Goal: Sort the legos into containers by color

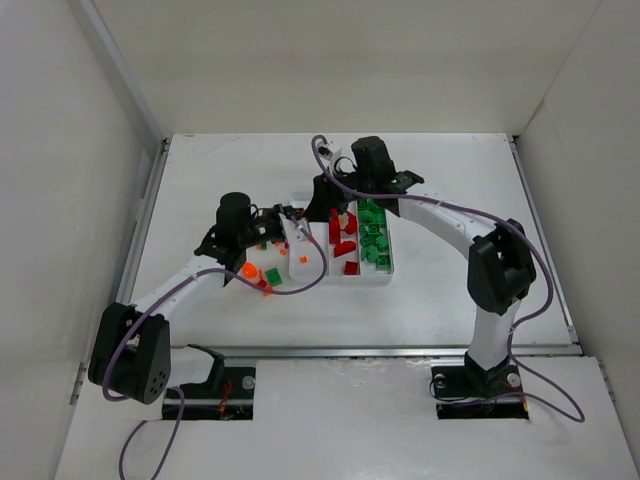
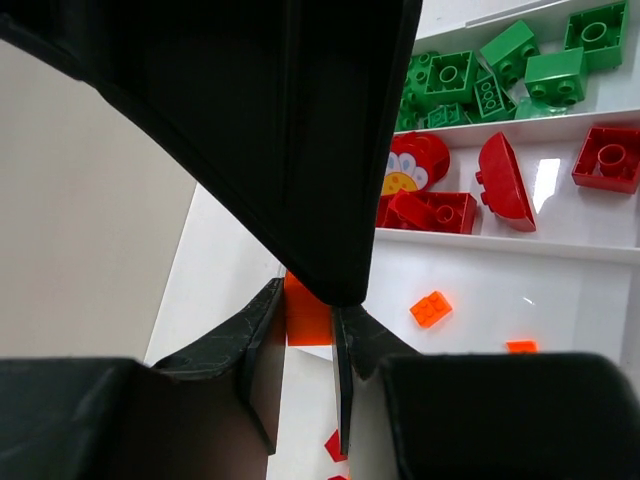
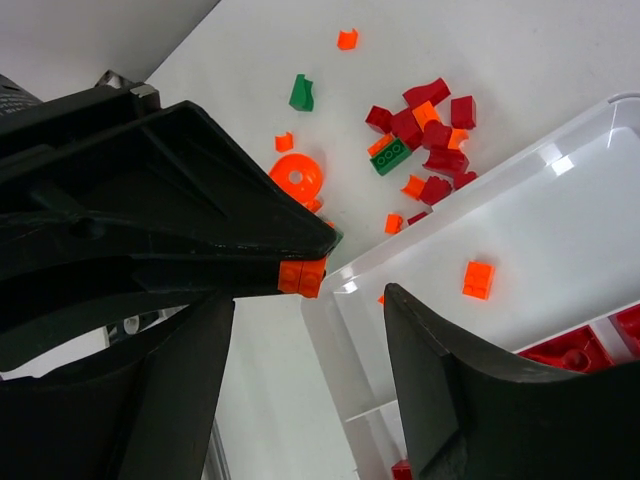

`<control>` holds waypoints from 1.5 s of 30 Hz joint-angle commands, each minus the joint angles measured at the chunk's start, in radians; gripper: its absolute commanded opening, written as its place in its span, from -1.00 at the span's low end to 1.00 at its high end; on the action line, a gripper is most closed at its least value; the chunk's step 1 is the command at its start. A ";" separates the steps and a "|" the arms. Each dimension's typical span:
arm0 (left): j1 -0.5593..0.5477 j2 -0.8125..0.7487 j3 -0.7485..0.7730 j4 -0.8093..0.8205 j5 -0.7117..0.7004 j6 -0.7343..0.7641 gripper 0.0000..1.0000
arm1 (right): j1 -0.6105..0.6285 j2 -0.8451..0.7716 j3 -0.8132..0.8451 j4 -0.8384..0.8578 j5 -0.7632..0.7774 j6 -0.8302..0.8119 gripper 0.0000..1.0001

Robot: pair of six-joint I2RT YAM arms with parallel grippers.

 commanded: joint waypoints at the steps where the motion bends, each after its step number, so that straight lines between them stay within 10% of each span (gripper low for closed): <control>1: -0.015 -0.003 0.029 0.063 0.005 -0.015 -1.00 | 0.003 0.017 0.072 0.005 -0.024 -0.004 0.34; 33: -0.067 -0.003 0.028 0.109 -0.072 0.021 -1.00 | -0.029 0.123 0.161 0.051 -0.125 0.120 -0.11; 42: -0.067 0.016 0.055 0.158 -0.138 -0.054 -1.00 | -0.038 0.132 0.172 0.042 -0.125 0.129 -1.00; 45: -0.067 0.016 0.055 0.158 -0.148 -0.066 -0.86 | -0.038 0.111 0.152 0.042 -0.116 0.129 -1.00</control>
